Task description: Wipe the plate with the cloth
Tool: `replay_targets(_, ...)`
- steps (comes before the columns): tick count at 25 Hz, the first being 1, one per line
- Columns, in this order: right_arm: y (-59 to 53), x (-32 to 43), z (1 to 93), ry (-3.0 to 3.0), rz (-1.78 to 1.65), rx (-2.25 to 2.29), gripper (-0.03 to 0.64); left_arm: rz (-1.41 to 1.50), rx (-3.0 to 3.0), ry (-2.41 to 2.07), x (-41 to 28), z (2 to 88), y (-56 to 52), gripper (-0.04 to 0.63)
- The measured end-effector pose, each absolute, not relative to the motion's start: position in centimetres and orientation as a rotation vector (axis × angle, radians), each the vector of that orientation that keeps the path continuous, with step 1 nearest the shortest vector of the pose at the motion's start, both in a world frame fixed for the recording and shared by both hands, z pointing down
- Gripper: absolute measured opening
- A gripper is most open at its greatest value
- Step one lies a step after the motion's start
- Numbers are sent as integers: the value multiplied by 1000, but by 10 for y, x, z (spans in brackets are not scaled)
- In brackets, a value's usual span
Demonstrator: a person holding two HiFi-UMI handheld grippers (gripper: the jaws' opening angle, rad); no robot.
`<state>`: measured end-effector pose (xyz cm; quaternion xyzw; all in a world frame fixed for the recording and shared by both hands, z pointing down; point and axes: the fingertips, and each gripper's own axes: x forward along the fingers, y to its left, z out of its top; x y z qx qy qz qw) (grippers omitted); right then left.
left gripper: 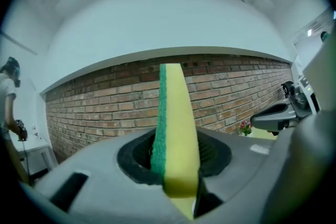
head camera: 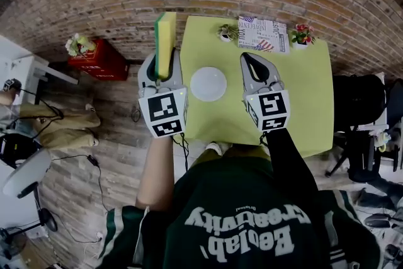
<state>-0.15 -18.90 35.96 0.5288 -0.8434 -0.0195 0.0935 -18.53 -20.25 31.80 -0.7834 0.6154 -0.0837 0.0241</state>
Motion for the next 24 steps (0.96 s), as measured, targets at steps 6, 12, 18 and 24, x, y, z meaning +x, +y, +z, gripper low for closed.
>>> replay_targets(6,-183,-2,349,-2483,-123,1599,12,-215,-2408,1835,-181,310,-193,132)
replay_targets(12,-179,-7,348,-2490,-134,1598,12,-186,-2409,1830,-184,307,-188,132)
replay_targets(18,-178,-8,347,-2497,-135,1603,12,-180,-2415,1823,-183,307,-186,132)
replay_targets(24,-177,-5,348,-2500,-123,1605,12,-172,-2424,1803,-177,306,-183,132)
